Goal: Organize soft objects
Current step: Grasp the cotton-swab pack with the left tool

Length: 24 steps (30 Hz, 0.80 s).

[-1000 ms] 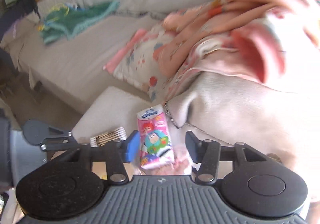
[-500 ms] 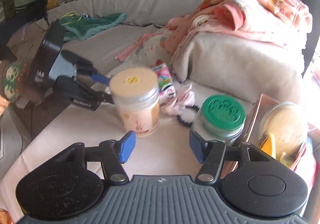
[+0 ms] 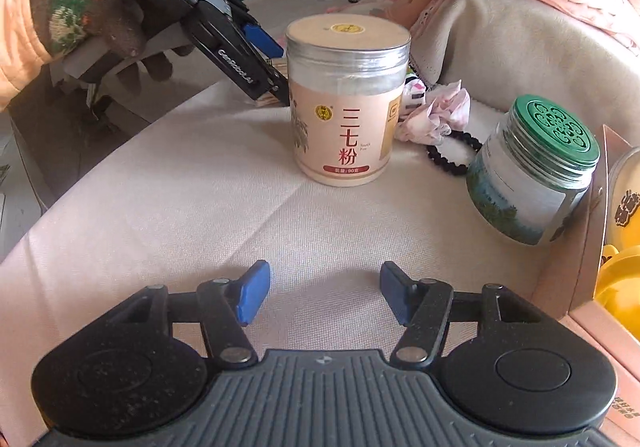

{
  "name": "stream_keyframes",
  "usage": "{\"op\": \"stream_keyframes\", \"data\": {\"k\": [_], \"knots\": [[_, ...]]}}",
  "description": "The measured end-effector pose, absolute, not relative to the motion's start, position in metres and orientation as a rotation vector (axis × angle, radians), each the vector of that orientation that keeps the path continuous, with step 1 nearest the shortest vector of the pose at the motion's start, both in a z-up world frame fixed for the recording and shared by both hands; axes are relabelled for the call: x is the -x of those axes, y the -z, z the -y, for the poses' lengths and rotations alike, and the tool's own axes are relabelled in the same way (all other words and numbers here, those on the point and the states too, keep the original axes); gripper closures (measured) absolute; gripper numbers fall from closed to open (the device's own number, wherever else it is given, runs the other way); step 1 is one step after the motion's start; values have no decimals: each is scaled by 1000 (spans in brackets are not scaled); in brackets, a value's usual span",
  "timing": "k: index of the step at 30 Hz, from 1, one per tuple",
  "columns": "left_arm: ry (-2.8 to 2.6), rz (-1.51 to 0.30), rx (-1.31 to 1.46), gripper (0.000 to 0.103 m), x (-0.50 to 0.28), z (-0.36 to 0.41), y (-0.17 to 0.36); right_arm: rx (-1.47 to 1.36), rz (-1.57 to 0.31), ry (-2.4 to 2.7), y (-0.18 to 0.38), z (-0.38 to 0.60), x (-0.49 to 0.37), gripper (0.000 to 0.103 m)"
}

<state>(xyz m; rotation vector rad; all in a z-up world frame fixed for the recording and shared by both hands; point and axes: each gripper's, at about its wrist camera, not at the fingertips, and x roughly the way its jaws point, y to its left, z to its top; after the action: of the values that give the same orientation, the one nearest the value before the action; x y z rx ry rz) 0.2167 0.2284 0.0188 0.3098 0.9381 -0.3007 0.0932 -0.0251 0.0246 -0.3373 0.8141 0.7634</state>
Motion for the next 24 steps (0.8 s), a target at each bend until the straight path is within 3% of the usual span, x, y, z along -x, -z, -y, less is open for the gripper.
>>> {"op": "stream_keyframes", "data": {"k": [6, 10, 17, 20, 24], "knots": [[282, -955, -118, 21, -233, -246, -15, 336, -811, -774, -21, 22, -89, 22], [271, -973, -134, 21, -230, -240, -16, 365, -841, -816, -16, 17, -88, 0], [207, -924, -35, 27, -194, -235, -16, 424, -889, -848, -19, 11, -95, 0], [165, -886, 116, 28, -171, -244, -17, 431, -883, -825, -30, 16, -100, 16], [-9, -831, 272, 28, -145, -255, -19, 401, -750, -784, -77, 40, -105, 18]]}}
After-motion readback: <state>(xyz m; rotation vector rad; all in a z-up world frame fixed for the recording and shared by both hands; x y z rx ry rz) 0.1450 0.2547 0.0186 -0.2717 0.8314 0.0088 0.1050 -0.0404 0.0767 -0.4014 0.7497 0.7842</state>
